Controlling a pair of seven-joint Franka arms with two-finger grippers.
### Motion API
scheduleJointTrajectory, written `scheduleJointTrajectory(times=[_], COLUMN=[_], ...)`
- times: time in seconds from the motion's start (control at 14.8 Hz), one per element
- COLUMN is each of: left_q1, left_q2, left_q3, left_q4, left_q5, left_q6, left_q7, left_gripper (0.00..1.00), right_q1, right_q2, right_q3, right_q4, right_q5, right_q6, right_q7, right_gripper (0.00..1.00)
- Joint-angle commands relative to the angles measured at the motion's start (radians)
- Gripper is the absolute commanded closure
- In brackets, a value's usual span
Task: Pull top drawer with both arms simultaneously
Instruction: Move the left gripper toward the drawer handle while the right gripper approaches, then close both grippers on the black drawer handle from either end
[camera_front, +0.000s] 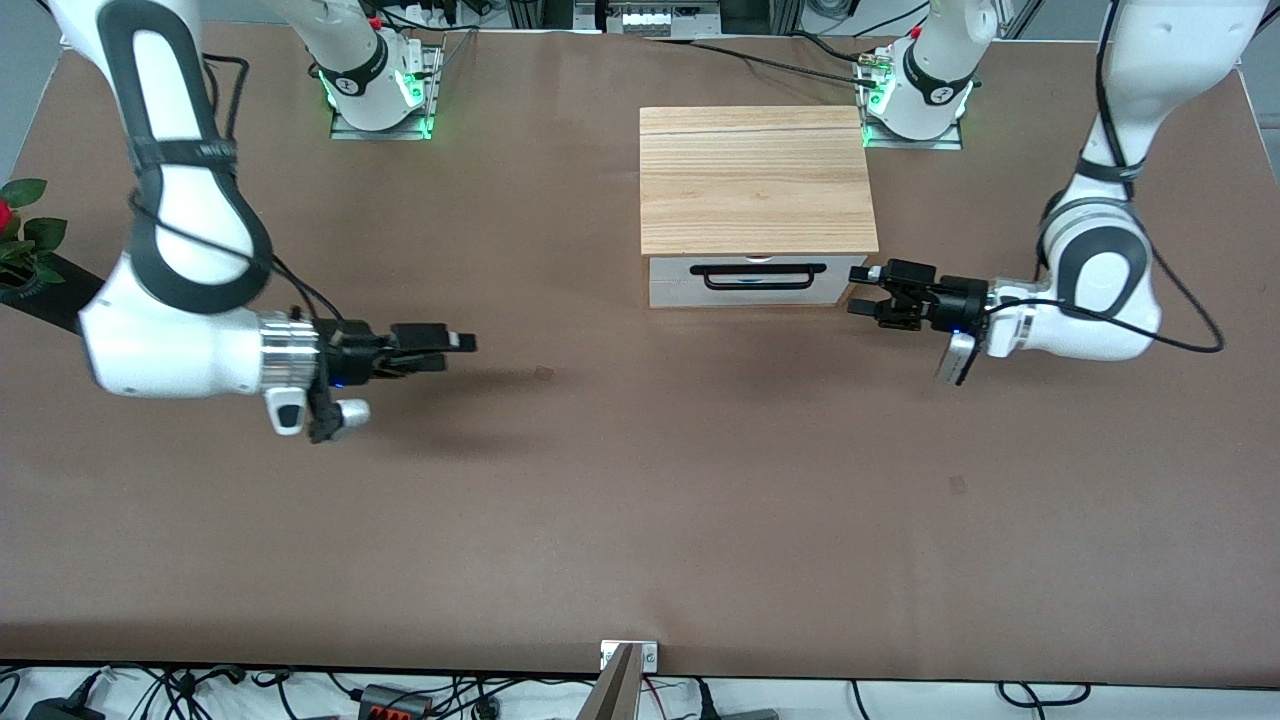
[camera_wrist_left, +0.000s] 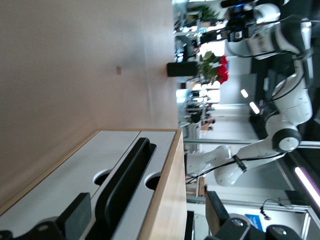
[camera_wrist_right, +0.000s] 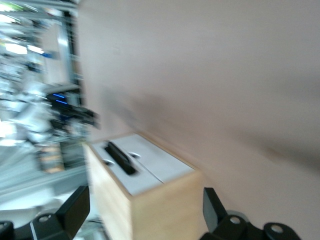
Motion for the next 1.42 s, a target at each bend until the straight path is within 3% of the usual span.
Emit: scheduleJointTrajectory(times=[0.0, 0.07, 0.27, 0.41, 0.47, 0.68, 1.02, 1.36], left_q1=[0.002, 0.002, -0.004, -0.004, -0.008, -0.010, -0.010, -0.011], left_q2=[0.047, 0.062, 0.106, 0.110, 0.117, 0.151, 0.153, 0.169], left_q3=[-0.005, -0.005, -0.007, -0.005, -0.007, -0.017, -0.022, -0.039], left_q4=[-0.040, -0.040, -0.040, -0.040, -0.040, -0.040, -0.040, -0.042], left_q5=[-0.079, -0.079, -0.080, -0.082, -0.082, -0.082, -0.083, -0.087], left_q6=[0.003, 0.003, 0.003, 0.000, 0.000, -0.026, -0.056, -0.081], left_q7=[0.099, 0.099, 0.140, 0.147, 0.147, 0.151, 0.151, 0.151], left_gripper=[0.00, 0.00, 0.19, 0.42, 0.48, 0.51, 0.60, 0.82], right_q1=[0.072, 0.108, 0.233, 0.277, 0.293, 0.363, 0.435, 0.469], right_q2=[0.030, 0.032, 0.082, 0.131, 0.149, 0.223, 0.278, 0.292], right_q3=[0.002, 0.002, 0.002, 0.002, 0.003, 0.002, 0.003, 0.003], right_q4=[-0.087, -0.127, -0.158, -0.152, -0.149, -0.119, -0.079, -0.068], right_q5=[0.229, 0.323, 0.570, 0.656, 0.682, 0.803, 0.963, 0.921], right_q6=[0.054, 0.096, 0.150, 0.141, 0.140, 0.140, 0.147, 0.143], right_q7=[-0.214, -0.291, -0.483, -0.575, -0.615, -0.712, -0.805, -0.810], right_gripper=[0.00, 0.00, 0.00, 0.00, 0.00, 0.00, 0.00, 0.01])
